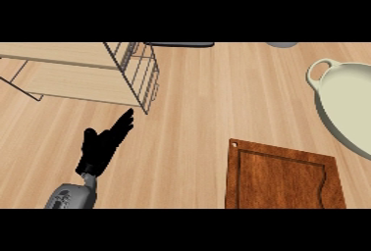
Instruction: Pick the sweet potato from the cutting board and place it in the pot
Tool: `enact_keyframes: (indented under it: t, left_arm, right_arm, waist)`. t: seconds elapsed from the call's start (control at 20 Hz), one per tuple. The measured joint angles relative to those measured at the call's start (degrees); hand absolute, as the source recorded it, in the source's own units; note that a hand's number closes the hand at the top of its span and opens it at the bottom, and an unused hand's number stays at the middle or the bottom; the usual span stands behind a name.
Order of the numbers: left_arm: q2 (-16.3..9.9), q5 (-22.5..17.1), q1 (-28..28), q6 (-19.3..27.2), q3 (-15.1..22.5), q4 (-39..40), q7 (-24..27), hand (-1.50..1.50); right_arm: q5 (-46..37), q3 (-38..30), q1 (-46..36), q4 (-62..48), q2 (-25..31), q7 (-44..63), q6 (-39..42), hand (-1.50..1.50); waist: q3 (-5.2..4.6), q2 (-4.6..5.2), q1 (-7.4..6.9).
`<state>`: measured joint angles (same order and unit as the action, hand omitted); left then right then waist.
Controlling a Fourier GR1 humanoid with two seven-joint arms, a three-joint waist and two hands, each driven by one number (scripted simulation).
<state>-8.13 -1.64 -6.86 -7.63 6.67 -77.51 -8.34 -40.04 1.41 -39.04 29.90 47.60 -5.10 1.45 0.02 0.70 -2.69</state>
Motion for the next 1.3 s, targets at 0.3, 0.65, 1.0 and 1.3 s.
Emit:
enact_keyframes:
  t: [0.3, 0.65, 1.0, 1.3]
  left_arm:
    - [0.1, 0.4, 0.8, -0.2, 0.3, -0.7, 0.2, 0.00]
    - [-0.3, 0.1, 0.9, -0.4, -0.8, 0.0, 0.9, 0.00]
    - [-0.2, 0.3, 2.1, -0.2, -0.8, -0.8, 0.9, 0.00]
    - [-0.3, 0.2, 1.9, -0.3, -1.1, -1.4, -0.1, 0.00]
  right_arm:
    - [-2.9, 2.0, -5.5, -9.1, -3.2, 7.5, 8.2, -1.50]
    - [4.4, -6.5, -8.6, -11.1, -7.7, 1.3, 2.2, -1.50]
    - [17.5, -20.6, -10.8, -9.7, -8.2, -4.2, -5.7, -1.50]
    - [25.4, -30.1, -10.1, -10.1, -3.9, -7.7, -9.4, -1.50]
  waist:
    - [0.05, 0.06, -0.07]
    - [0.19, -0.04, 0.86]
    - [0.20, -0.26, 1.50]
    - [0.13, -0.24, 1.77]
